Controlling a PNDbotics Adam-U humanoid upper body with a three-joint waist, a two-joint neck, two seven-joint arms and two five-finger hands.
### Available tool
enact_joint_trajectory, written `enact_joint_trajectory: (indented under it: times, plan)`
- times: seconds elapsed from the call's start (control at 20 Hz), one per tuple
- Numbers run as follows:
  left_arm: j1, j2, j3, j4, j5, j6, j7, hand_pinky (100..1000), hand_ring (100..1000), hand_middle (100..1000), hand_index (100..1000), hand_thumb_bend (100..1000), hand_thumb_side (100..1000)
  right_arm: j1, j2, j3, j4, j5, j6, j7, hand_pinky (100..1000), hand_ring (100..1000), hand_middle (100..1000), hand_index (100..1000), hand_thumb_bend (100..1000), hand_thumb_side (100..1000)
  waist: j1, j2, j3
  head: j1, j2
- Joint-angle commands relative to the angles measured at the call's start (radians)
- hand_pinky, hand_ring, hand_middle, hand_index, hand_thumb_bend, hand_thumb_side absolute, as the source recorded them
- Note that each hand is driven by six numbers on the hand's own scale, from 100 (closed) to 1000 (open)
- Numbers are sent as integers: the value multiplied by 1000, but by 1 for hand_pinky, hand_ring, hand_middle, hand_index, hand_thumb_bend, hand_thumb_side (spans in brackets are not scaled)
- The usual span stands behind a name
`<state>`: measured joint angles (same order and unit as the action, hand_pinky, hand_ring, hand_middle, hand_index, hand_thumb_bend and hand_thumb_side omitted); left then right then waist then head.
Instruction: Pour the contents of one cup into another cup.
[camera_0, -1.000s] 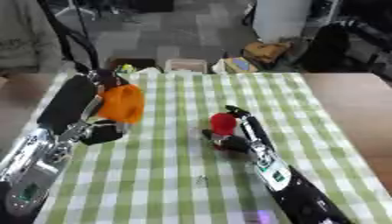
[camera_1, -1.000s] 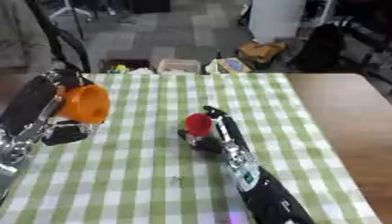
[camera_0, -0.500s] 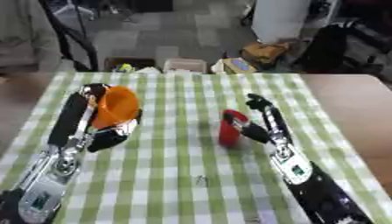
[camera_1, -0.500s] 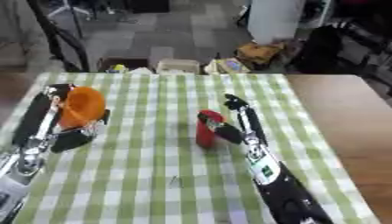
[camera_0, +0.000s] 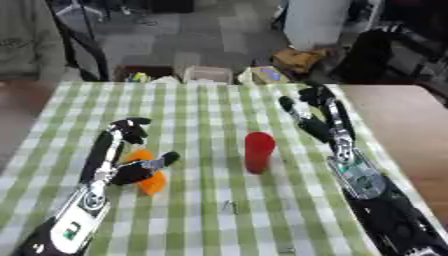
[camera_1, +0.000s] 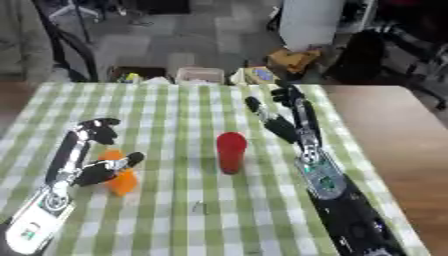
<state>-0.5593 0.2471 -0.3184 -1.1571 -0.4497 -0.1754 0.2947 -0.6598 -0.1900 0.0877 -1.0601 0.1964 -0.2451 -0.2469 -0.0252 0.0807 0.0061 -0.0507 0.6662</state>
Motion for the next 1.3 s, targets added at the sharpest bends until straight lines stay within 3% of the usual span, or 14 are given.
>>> enact_joint_trajectory:
  times: [0.05,0.35,0.5,0.7,1.05,1.3]
  plan:
    - [-31,-12,20,42,-11,-22,25,626,604,597,853,1000,667,-11,-25,2,-44,-25,5,4,836,748,692,889,678,609,0,-11,-4,7,-5]
    - [-16,-14,40,20,15,-41,48,658,687,686,878,1000,757,2,-31,-3,-57,-45,11,1,820,740,684,883,676,615,2,-14,-4,5,-6]
    - [8,-3,60,-32,83,-37,58,653,691,690,876,1000,852,10,-35,-4,-61,-54,13,0,811,736,683,881,674,619,4,-17,0,2,-7]
    - [47,20,80,-137,208,-17,70,645,680,679,870,1000,902,18,-37,-5,-66,-64,15,1,789,722,670,874,671,625,6,-18,5,-2,-9]
    - [111,55,102,-290,415,62,-139,641,675,679,865,1000,1000,32,-37,1,-83,-102,15,22,747,685,628,859,650,605,8,-20,9,-2,-3]
    - [152,72,132,-339,475,114,-220,636,661,667,853,1000,1000,44,-42,3,-114,-136,12,57,722,653,602,838,642,599,8,-22,10,0,0]
